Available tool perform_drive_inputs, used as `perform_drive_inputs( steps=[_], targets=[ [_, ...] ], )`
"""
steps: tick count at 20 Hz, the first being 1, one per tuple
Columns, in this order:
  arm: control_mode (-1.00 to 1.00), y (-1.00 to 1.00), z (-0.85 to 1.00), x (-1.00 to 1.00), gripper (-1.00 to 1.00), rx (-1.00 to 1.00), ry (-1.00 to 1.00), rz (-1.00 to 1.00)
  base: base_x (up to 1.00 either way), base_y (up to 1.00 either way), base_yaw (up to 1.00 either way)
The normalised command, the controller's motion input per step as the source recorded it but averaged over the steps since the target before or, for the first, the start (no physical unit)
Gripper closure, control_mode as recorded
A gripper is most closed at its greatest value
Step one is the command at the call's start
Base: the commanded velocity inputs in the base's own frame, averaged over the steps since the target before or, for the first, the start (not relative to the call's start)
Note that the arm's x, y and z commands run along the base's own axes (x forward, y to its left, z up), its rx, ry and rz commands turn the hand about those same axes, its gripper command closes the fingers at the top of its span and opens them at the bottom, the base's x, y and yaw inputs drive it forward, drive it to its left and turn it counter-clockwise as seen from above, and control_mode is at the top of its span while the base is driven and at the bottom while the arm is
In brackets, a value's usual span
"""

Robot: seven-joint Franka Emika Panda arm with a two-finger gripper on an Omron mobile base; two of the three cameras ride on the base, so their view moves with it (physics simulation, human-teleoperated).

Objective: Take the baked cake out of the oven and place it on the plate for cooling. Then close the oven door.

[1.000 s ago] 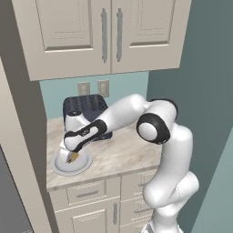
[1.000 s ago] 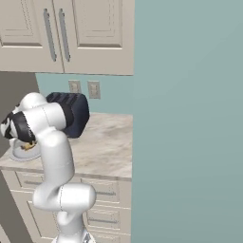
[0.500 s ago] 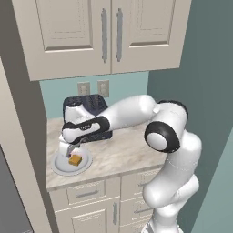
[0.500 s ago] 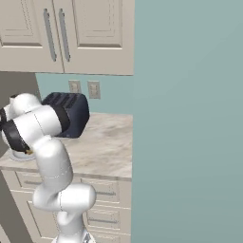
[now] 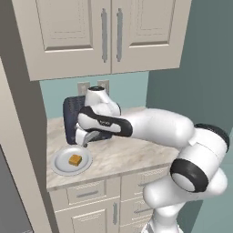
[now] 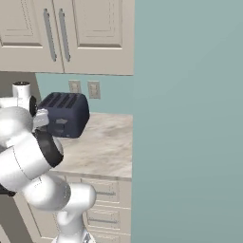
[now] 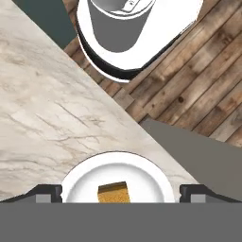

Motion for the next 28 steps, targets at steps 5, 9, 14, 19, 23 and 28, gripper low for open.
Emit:
perform_drive_inputs(
  steps=[5, 9, 14, 19, 23, 28],
  targets=[
    [-1.00, -0.63, 0.87, -0.34, -1.00, 0.00, -0.03, -0.10, 0.00, 0.00, 0.00],
    [-1.00, -0.51, 0.57, -0.37, -1.00, 0.00, -0.03, -0.11, 0.00, 0.00, 0.00],
    [-1.00, -0.46, 0.19, -0.27, -1.00, 0.00, -0.06, -0.11, 0.00, 0.00, 0.00],
    [-1.00, -0.27, 0.00, -0.18, -1.00, 0.00, -0.02, -0.10, 0.00, 0.00, 0.00],
    [-1.00, -0.06, 0.00, -0.04, -1.00, 0.00, 0.00, -0.05, 0.00, 0.00, 0.00],
    [1.00, 0.00, 0.00, -0.05, -1.00, -0.01, 0.02, 0.00, -0.10, 0.00, 0.00]
  ],
)
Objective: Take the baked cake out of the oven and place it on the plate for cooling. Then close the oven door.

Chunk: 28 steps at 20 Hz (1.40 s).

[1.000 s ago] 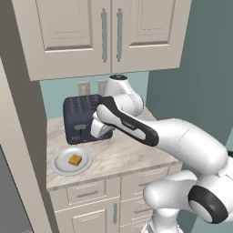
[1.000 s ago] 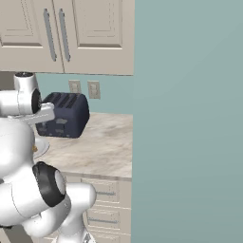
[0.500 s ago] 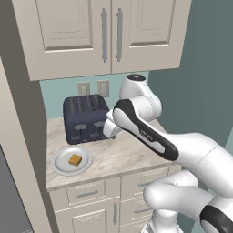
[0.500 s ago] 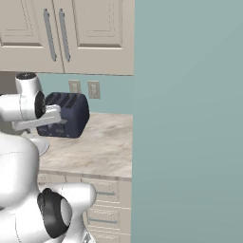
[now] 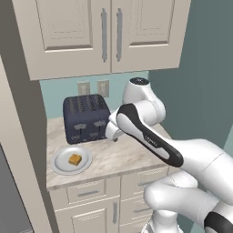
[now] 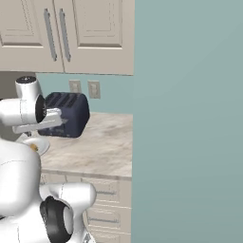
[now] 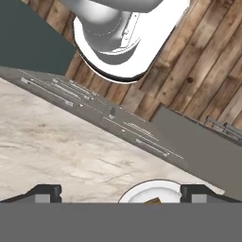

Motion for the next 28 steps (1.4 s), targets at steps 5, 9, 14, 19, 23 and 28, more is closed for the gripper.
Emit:
perform_drive_inputs(
  steps=[5, 9, 14, 19, 23, 28],
  targets=[
    [1.00, 0.00, 0.00, 0.00, -1.00, 0.00, 0.00, 0.00, -0.91, 0.00, 0.00],
    [1.00, 0.00, 0.00, 0.00, -1.00, 0.00, 0.00, 0.00, -0.99, -0.01, 0.26],
    [1.00, 0.00, 0.00, 0.00, -1.00, 0.00, 0.00, 0.00, -0.97, 0.00, 0.62],
    [1.00, 0.00, 0.00, 0.00, -1.00, 0.00, 0.00, 0.00, -0.73, 0.00, 0.77],
    [1.00, 0.00, 0.00, 0.00, -1.00, 0.00, 0.00, 0.00, -0.29, 0.00, 0.77],
    [1.00, 0.00, 0.00, 0.00, -1.00, 0.00, 0.00, 0.00, 0.56, 0.00, 0.65]
  ],
)
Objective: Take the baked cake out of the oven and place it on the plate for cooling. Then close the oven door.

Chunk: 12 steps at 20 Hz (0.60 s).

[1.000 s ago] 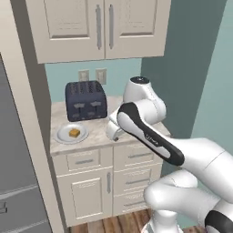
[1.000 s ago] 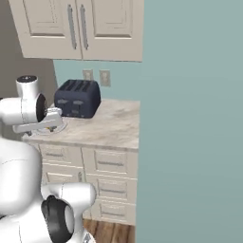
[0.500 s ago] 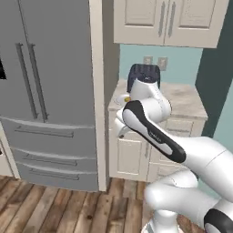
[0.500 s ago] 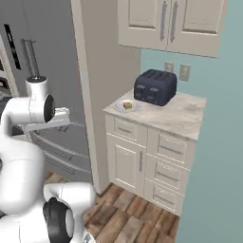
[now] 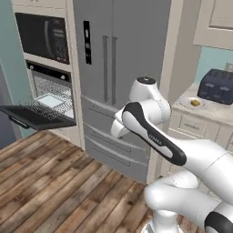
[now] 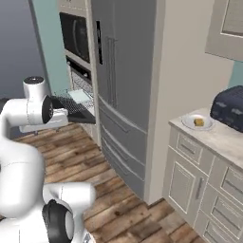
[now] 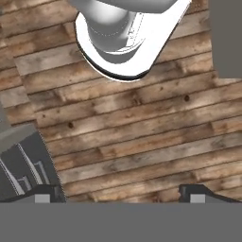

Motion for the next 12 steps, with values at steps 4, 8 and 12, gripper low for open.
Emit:
perform_drive_inputs(
  steps=[4, 8, 12],
  targets=[
    [1.00, 0.00, 0.00, 0.00, -1.00, 0.00, 0.00, 0.00, 1.00, 0.00, 0.47],
    [1.00, 0.00, 0.00, 0.00, -1.00, 0.00, 0.00, 0.00, 1.00, -0.02, 0.36],
    [1.00, 0.00, 0.00, 0.00, -1.00, 0.00, 0.00, 0.00, 1.00, -0.06, 0.25]
  ],
)
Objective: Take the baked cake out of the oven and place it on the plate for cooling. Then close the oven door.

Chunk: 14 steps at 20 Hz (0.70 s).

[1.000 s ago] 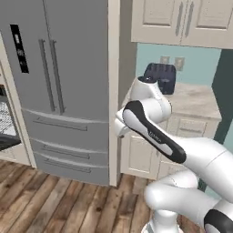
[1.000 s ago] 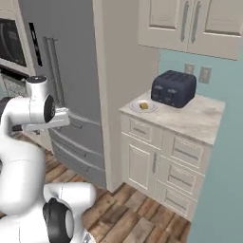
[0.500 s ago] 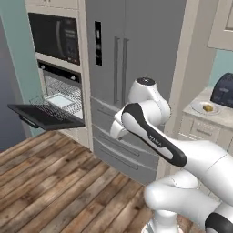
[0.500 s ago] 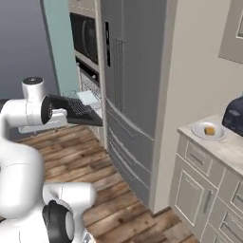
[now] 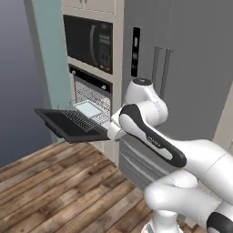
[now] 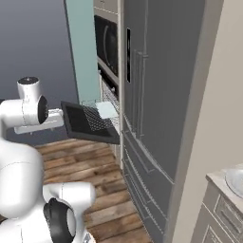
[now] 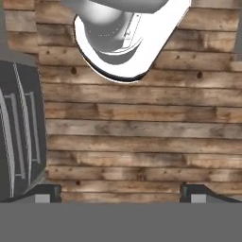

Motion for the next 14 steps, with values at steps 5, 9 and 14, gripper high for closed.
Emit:
perform_drive_inputs(
  steps=[5, 9, 14],
  targets=[
    [1.00, 0.00, 0.00, 0.00, -1.00, 0.00, 0.00, 0.00, 0.94, -0.14, 0.15],
    [1.00, 0.00, 0.00, 0.00, -1.00, 0.00, 0.00, 0.00, 0.72, -0.04, 0.09],
    [1.00, 0.00, 0.00, 0.00, -1.00, 0.00, 0.00, 0.00, 0.54, 0.01, 0.09]
  ],
)
